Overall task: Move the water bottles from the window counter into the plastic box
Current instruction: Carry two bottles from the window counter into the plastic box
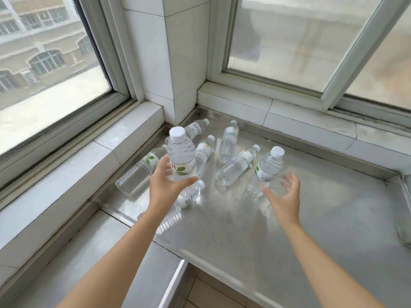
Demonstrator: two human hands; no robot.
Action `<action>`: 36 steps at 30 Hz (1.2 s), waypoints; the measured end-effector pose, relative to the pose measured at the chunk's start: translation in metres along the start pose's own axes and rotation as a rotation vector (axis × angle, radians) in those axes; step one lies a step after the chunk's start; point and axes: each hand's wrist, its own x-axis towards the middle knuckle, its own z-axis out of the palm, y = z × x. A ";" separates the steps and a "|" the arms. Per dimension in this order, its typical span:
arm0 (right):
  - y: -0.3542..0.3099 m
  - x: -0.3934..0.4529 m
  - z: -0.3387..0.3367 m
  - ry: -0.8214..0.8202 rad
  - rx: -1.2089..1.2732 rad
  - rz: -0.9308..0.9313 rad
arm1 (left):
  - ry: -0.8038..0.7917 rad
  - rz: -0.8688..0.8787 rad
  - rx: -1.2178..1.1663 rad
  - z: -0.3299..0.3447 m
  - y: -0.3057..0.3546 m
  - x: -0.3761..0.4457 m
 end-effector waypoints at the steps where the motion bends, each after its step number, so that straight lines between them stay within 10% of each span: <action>1: 0.001 0.007 0.001 -0.027 -0.005 -0.008 | -0.005 0.000 0.007 0.007 0.001 -0.003; 15: 0.002 0.054 0.025 -0.094 0.088 -0.051 | 0.095 -0.072 0.140 0.047 -0.010 -0.042; 36: -0.108 -0.076 0.036 -0.888 0.382 -0.076 | 0.353 0.069 0.213 -0.057 0.015 -0.139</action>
